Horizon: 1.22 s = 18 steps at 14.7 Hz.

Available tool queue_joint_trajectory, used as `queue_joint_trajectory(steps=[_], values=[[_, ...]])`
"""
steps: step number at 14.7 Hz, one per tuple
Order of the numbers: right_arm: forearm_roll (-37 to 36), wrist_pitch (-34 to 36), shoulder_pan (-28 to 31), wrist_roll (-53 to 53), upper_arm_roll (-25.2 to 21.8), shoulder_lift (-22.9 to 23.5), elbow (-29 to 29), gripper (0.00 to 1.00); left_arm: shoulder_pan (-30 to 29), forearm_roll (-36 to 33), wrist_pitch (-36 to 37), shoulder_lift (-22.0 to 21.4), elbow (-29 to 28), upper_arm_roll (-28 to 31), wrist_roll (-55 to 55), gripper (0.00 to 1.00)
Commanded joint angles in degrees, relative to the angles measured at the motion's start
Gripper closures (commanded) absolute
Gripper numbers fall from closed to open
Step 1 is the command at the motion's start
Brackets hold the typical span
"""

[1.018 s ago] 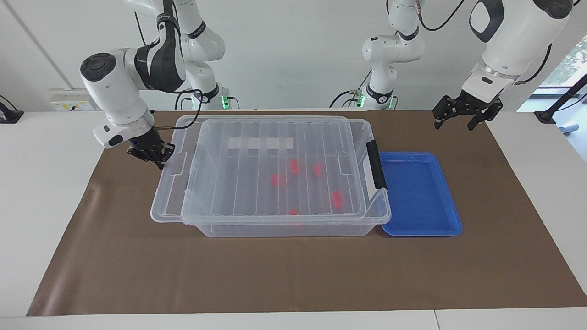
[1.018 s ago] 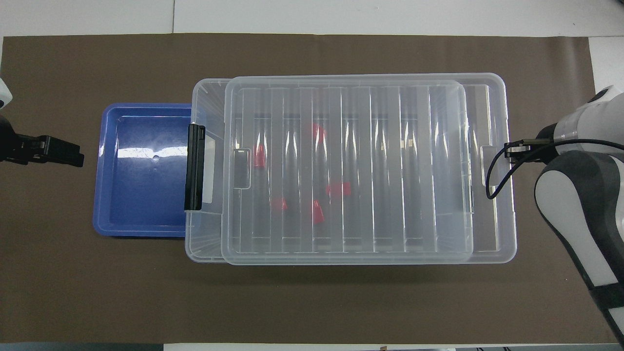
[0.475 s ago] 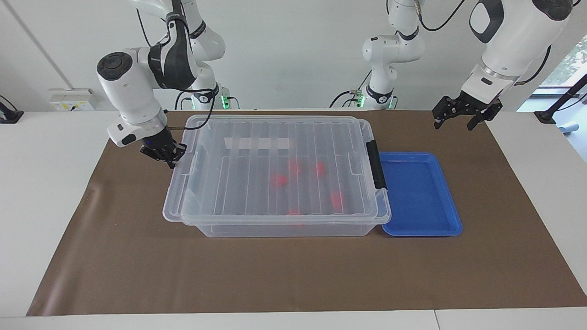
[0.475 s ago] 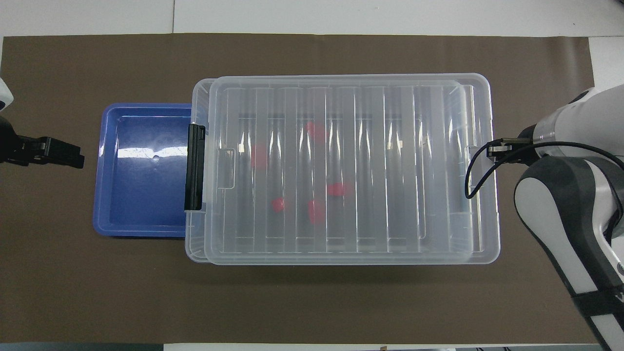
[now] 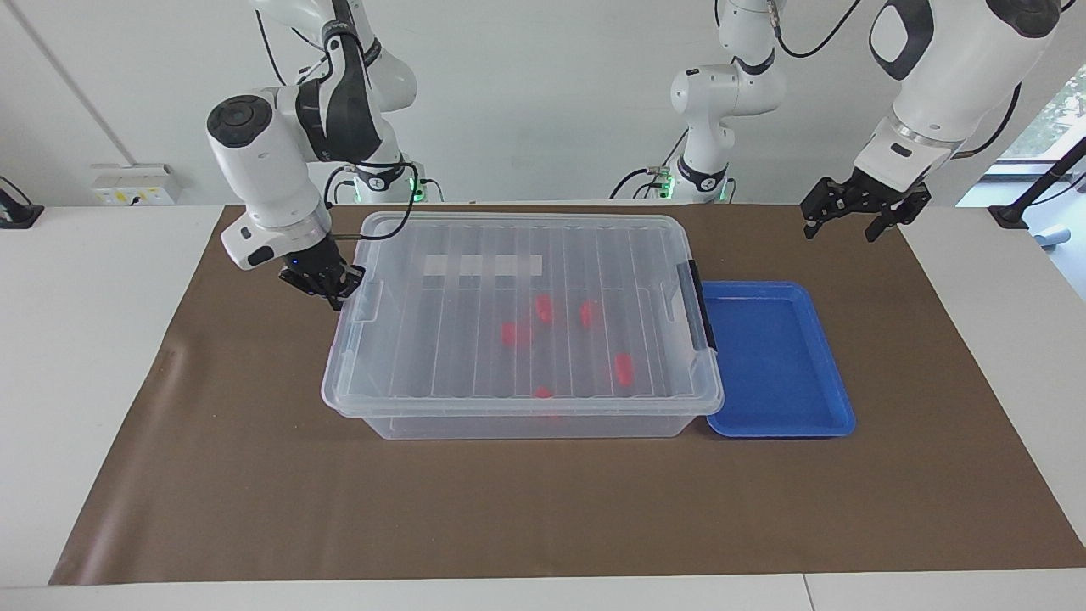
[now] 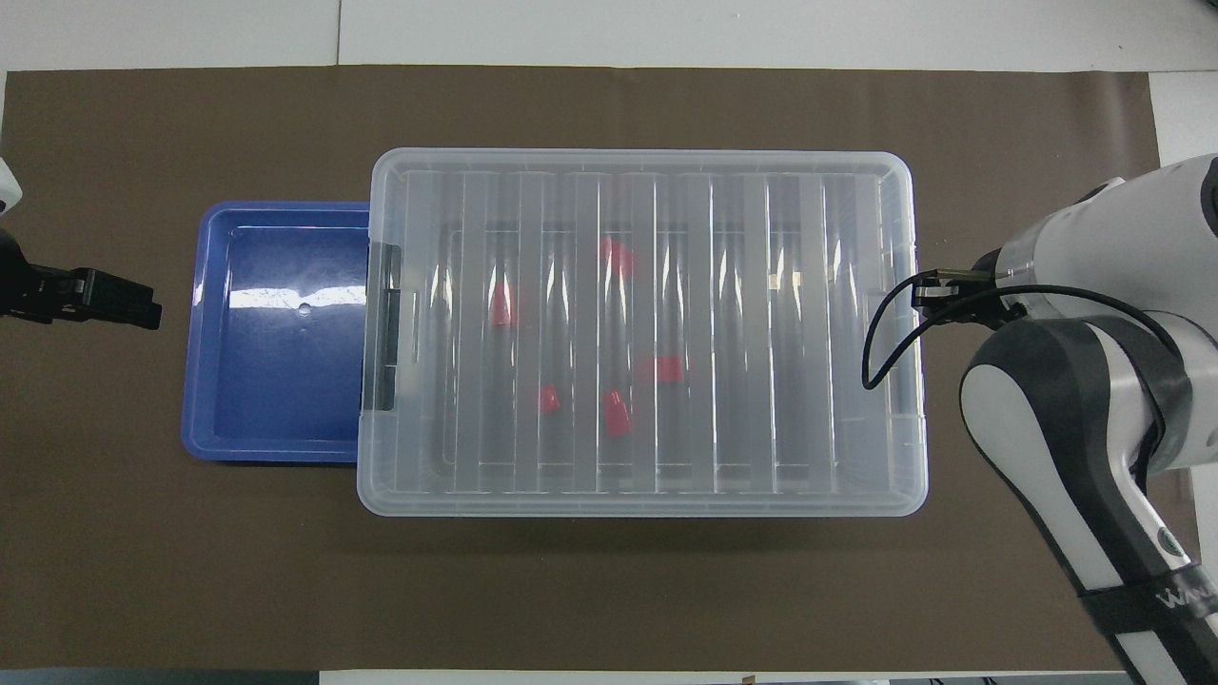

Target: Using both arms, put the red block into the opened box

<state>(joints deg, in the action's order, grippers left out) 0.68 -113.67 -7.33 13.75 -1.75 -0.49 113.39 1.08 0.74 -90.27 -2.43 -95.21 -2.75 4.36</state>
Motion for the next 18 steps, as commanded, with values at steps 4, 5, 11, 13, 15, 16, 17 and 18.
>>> queue_joint_trajectory(steps=[4,5,11,13,15,16,17,18], values=[[0.46,5.71,1.44,0.14,0.17,-0.66,-4.03,1.00,-0.38,-0.12,0.01,-0.47,-0.33,-0.06,1.00,0.00],[0.46,8.87,1.97,-0.38,0.08,-0.66,-6.58,1.00,-0.38,-0.12,0.01,-0.47,-0.33,-0.06,1.00,0.00],[0.02,25.84,5.75,-3.81,-0.36,-1.36,-19.25,1.00,-0.38,-0.12,0.09,-0.47,-0.24,-0.06,1.00,0.00],[-0.25,28.85,7.06,-4.51,-0.44,-1.71,-20.40,1.00,-0.38,-0.12,0.09,-0.47,-0.24,-0.06,1.00,0.00],[0.37,29.38,10.13,-7.32,-0.44,-2.67,-18.92,0.05,-0.38,-0.12,0.10,-0.47,-0.33,-0.06,1.00,0.00],[0.28,29.47,10.49,-8.46,-0.44,-2.50,-19.43,0.00,-0.38,-0.12,0.01,-0.47,-0.33,-0.06,1.00,0.00],[0.28,29.29,10.58,-10.04,-0.44,-2.50,-19.35,0.00,-0.38,-0.12,0.01,-0.47,-0.33,-0.06,1.00,0.00],[0.37,29.29,10.76,-10.67,-0.36,-2.42,-19.35,0.00,-0.38,-0.12,0.09,-0.47,-0.33,-0.06,1.00,0.00]])
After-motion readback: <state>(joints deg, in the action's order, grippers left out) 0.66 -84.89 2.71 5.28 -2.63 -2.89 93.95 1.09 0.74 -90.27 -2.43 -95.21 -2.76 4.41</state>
